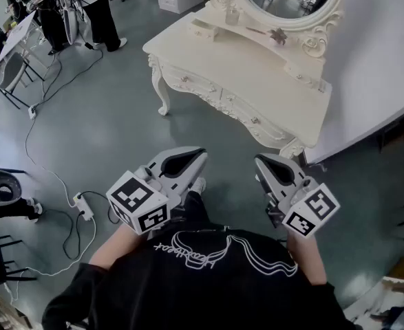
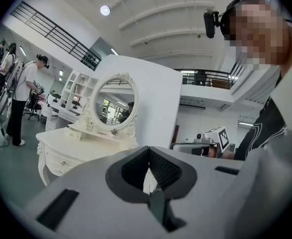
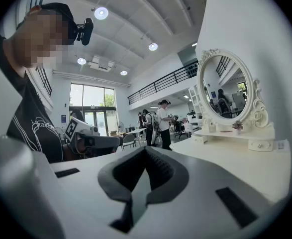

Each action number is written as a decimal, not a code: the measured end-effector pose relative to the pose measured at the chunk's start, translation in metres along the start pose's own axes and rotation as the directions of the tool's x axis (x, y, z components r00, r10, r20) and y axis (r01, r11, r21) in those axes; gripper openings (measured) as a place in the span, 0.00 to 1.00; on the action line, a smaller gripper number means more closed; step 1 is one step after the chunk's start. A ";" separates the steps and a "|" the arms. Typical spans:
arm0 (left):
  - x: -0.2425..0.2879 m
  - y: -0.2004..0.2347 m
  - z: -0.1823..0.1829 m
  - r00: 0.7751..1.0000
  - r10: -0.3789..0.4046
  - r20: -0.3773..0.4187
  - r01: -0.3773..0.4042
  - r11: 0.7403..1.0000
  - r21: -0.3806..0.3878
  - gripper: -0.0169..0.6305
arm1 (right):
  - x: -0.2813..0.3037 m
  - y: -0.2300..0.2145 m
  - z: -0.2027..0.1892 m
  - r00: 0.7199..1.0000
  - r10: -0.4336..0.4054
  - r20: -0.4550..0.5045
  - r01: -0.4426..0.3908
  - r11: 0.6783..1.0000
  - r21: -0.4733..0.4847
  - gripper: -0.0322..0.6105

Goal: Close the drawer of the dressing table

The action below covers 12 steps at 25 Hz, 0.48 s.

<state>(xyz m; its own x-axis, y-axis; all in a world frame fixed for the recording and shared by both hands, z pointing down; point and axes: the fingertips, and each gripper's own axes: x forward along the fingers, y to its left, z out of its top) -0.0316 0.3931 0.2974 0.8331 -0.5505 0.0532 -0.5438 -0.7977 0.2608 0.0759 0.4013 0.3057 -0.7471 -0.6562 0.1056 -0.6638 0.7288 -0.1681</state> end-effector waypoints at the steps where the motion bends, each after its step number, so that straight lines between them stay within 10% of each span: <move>1: 0.000 -0.003 0.001 1.000 -0.001 -0.001 0.001 1.000 0.003 0.03 | -0.002 0.001 0.001 1.000 0.000 0.002 0.000 1.000 -0.002 0.05; 12: -0.004 0.017 0.012 0.999 0.047 0.002 -0.047 0.998 0.035 0.03 | 0.008 -0.007 0.011 1.000 -0.021 -0.002 0.021 1.000 0.006 0.05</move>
<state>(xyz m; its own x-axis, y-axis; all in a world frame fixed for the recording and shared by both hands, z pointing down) -0.0454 0.3786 0.2901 0.8063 -0.5881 0.0639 -0.5859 -0.7789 0.2236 0.0750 0.3882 0.2966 -0.7328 -0.6713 0.1112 -0.6795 0.7133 -0.1718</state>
